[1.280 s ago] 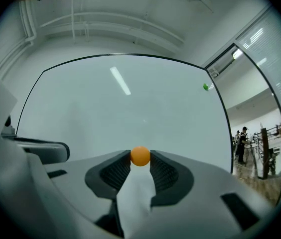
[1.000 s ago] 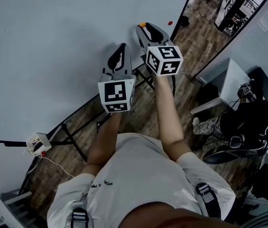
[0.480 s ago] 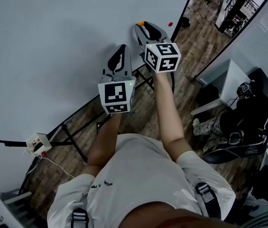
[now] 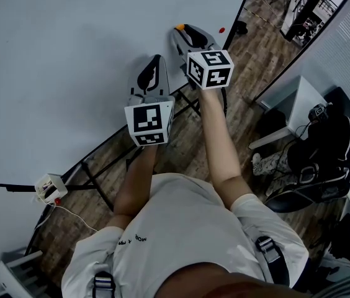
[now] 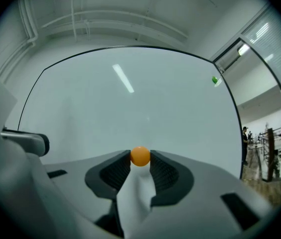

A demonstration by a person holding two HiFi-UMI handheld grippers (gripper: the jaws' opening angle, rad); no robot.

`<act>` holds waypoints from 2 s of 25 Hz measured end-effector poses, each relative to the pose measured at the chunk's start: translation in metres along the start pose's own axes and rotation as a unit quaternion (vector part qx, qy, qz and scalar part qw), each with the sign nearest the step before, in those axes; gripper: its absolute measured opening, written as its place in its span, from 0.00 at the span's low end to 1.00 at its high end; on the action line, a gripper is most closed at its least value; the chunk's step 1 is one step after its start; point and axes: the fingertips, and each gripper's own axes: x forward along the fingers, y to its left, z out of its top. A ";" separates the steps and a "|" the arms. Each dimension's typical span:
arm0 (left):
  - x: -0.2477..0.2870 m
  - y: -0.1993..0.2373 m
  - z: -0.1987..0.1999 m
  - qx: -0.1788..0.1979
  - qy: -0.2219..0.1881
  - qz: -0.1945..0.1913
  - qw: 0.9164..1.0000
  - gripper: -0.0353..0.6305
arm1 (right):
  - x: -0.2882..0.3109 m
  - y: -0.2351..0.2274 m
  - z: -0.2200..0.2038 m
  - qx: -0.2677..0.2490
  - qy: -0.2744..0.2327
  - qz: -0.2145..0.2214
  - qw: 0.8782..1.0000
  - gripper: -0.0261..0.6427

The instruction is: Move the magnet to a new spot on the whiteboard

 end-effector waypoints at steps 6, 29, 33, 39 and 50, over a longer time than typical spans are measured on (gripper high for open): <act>0.000 -0.002 0.000 0.002 -0.001 -0.002 1.000 0.06 | 0.005 -0.002 -0.002 0.000 0.003 0.004 1.000 0.23; 0.007 0.000 -0.009 0.003 0.007 -0.003 1.000 0.06 | 0.028 -0.010 -0.012 -0.015 0.019 0.011 1.000 0.23; 0.009 0.001 -0.011 0.003 0.008 -0.001 1.000 0.06 | 0.031 -0.009 -0.012 -0.016 0.018 0.015 1.000 0.24; 0.010 0.005 -0.011 0.003 0.005 0.002 1.000 0.06 | 0.033 -0.008 -0.014 -0.015 0.012 0.019 1.000 0.24; 0.008 0.005 -0.007 0.001 0.002 0.005 1.000 0.06 | 0.028 -0.009 -0.012 0.001 0.004 0.019 1.000 0.26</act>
